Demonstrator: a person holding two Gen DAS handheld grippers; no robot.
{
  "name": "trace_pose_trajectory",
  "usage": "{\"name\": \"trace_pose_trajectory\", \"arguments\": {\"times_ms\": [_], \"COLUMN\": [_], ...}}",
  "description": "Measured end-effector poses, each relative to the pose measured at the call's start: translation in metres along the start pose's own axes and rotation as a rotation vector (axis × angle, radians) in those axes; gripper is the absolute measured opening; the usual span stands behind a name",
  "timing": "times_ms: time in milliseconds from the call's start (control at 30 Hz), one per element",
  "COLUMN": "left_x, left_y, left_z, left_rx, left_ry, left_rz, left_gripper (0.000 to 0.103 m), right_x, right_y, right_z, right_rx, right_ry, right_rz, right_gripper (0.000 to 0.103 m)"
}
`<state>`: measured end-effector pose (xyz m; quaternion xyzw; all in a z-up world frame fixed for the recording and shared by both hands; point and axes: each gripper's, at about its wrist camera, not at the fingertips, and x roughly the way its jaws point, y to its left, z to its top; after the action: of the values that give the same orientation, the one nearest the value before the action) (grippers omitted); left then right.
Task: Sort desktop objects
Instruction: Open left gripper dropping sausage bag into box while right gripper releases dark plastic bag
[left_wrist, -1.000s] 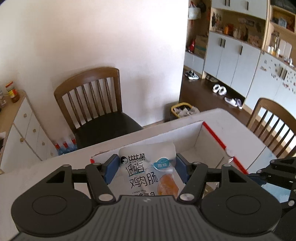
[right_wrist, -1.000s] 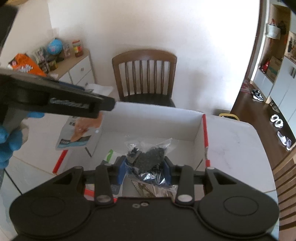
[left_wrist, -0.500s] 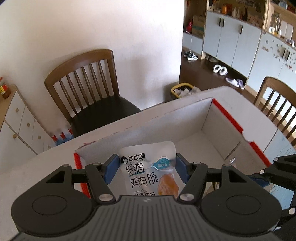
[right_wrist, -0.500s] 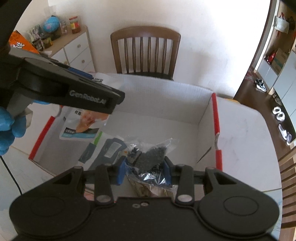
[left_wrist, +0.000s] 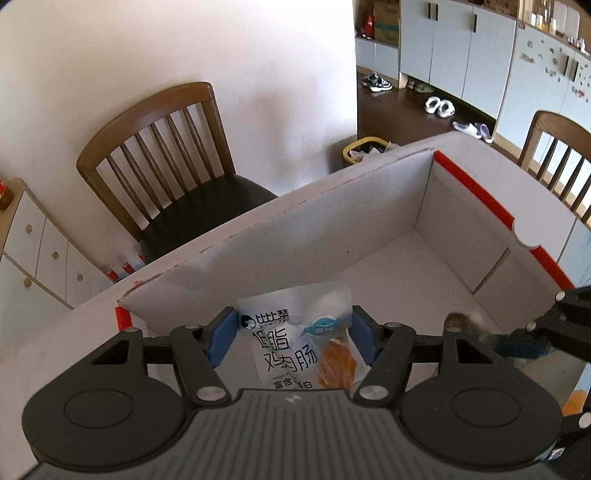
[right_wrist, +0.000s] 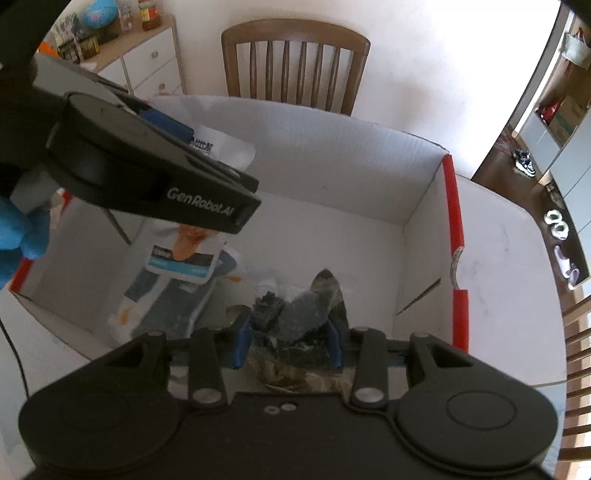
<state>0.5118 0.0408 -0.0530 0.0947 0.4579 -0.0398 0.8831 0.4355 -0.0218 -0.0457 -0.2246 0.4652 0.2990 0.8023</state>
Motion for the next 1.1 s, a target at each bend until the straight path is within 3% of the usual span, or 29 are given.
{"name": "trace_pose_trajectory", "arguments": {"times_ms": [467,533,700,933,1100], "left_x": [0.017,0.022,0.030,0.036,0.029], "left_y": [-0.006,-0.006,-0.002,0.004,0.009], "left_z": [0.000,0.001,0.002,0.004,0.006], "left_rx": [0.021,0.025,0.011,-0.027,-0.063], "left_ry": [0.037,0.056,0.086,0.107,0.090], "left_rz": [0.006,0.008,0.007,0.009,-0.006], "left_gripper": [0.066,0.066,0.067,0.082,0.082], "right_x": [0.009,0.007,0.001,-0.008,-0.015], "right_y": [-0.008,-0.010,-0.015,-0.019,-0.020], "right_z": [0.010,0.012,0.010,0.009,0.005], "right_rx": [0.010,0.013,0.014,0.024,0.027], "right_ry": [0.016,0.011,-0.027,-0.040,-0.053], "right_rz": [-0.017,-0.012,0.001,0.014,0.016], "right_gripper": [0.045,0.049,0.073,0.075,0.075]}}
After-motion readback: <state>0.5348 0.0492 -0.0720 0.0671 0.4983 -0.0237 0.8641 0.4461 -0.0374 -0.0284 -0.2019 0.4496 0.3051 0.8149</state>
